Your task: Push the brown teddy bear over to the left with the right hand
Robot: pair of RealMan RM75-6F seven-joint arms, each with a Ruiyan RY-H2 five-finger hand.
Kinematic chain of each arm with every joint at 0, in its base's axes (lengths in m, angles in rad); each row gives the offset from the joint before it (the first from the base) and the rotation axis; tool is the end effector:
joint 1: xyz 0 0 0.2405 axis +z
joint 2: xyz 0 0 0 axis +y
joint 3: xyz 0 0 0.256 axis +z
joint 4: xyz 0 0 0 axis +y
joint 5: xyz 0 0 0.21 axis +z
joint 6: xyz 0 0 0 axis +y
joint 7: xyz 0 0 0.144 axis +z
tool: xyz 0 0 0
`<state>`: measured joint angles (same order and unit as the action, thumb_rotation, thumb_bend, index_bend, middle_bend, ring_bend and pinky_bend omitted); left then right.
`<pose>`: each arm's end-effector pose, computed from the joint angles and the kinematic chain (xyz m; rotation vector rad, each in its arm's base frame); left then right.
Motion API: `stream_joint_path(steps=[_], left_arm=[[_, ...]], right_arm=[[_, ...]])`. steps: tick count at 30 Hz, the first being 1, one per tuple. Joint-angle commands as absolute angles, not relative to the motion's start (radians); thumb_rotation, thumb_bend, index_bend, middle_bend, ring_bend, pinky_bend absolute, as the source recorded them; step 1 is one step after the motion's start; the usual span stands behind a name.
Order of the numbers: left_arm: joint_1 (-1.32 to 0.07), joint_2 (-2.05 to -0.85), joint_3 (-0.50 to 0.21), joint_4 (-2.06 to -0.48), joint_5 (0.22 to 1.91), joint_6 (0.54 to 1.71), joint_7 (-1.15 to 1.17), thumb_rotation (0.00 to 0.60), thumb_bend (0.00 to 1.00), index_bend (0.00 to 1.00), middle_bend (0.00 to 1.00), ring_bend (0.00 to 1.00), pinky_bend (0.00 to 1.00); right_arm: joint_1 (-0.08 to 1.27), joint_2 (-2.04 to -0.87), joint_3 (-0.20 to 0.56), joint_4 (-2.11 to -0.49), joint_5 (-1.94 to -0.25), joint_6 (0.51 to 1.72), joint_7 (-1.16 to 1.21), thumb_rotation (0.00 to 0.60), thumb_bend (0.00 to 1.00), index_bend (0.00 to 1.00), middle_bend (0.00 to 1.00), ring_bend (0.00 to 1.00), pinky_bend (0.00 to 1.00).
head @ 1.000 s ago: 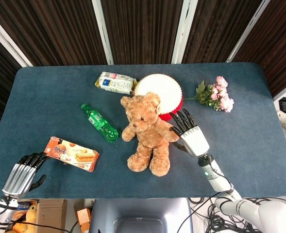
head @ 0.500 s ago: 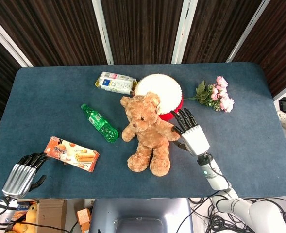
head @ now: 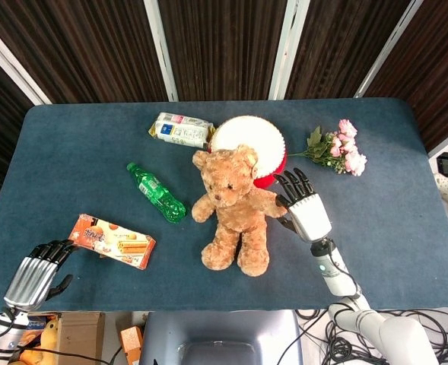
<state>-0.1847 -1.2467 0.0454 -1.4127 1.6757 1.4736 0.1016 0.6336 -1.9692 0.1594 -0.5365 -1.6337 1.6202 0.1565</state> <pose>-0.3052 0.1916 0.1107 -1.6987 -0.6869 -0.8686 -0.1946 -0.3408 -0.0051 1.5482 -0.3409 1.4060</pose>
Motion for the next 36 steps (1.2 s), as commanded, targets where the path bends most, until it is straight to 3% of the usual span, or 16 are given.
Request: stream_joint_path(steps=[1, 5, 15, 28, 36], left_arm=[[-0.185, -1.246, 0.046, -1.413, 1.676, 1.473, 0.101, 0.6, 0.28, 0.31, 0.26, 0.24, 0.34], [-0.185, -1.246, 0.045, -1.415, 1.676, 1.474, 0.102, 0.6, 0.28, 0.31, 0.25, 0.24, 0.34], [-0.184, -1.245, 0.044, -1.416, 1.675, 1.473, 0.101, 0.6, 0.28, 0.31, 0.25, 0.24, 0.34], [-0.185, -1.245, 0.044, -1.417, 1.676, 1.471, 0.102, 0.6, 0.28, 0.31, 0.25, 0.24, 0.34], [-0.185, -1.245, 0.044, -1.417, 1.676, 1.47, 0.102, 0.6, 0.28, 0.31, 0.25, 0.24, 0.34]], right_arm=[[0.636, -1.972, 0.162, -0.534, -1.632, 1.626, 0.16, 0.6, 0.32, 0.73, 0.21, 0.15, 0.17], [0.644, -1.977, 0.165, -0.534, -1.635, 1.663, 0.166, 0.6, 0.33, 0.73, 0.21, 0.15, 0.17], [0.619, -1.995, 0.12, -0.468, -1.624, 1.586, 0.168, 0.6, 0.33, 0.72, 0.21, 0.15, 0.17], [0.638, -1.999, 0.144, -0.476, -1.605, 1.646, 0.191, 0.6, 0.33, 0.7, 0.21, 0.15, 0.17], [0.625, -2.004, 0.122, -0.445, -1.599, 1.597, 0.191, 0.6, 0.33, 0.7, 0.21, 0.15, 0.17]])
